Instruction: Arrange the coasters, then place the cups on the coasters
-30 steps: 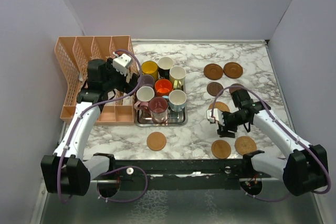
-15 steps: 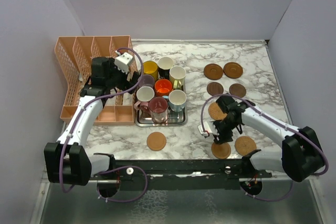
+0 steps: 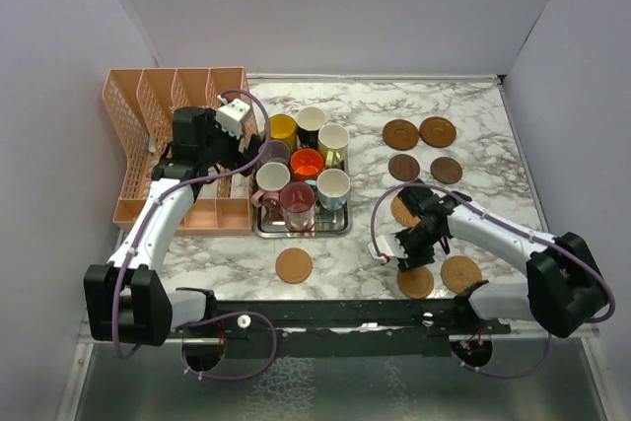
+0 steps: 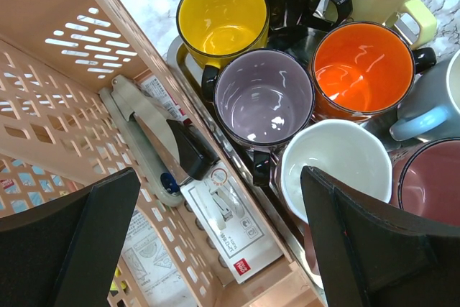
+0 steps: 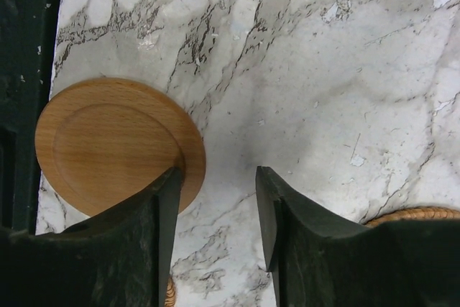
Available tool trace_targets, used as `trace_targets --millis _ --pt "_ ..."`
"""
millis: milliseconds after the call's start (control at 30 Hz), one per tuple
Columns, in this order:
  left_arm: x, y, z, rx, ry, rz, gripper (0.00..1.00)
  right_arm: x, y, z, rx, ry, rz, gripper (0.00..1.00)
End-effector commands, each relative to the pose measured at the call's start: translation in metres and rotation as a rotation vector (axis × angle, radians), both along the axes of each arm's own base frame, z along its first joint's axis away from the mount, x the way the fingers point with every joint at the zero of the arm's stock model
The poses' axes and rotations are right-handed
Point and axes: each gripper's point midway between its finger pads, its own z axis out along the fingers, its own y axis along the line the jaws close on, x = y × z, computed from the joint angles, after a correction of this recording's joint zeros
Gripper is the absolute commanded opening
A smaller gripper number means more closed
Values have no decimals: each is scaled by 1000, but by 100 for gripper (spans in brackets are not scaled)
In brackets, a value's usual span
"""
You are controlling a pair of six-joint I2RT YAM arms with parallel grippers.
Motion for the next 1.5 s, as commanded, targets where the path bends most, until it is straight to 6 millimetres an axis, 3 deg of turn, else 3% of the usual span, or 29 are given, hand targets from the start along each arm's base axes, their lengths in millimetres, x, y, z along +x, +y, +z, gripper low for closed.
trace_targets --millis 0,300,533,800,1467 --pt "8 1 10 3 -37 2 99 13 -3 -6 -26 -66 -26 43" --pt "3 0 15 -3 -53 -6 99 31 -20 -8 -96 -144 -62 32" --pt "0 0 17 -4 -61 -7 99 57 -33 -3 -105 -161 -111 31" --pt "-2 0 19 -4 -68 -8 99 70 -36 -2 -102 -184 -135 30" --pt "-5 -1 20 -7 -71 -16 99 64 -124 -19 -210 -187 -276 28"
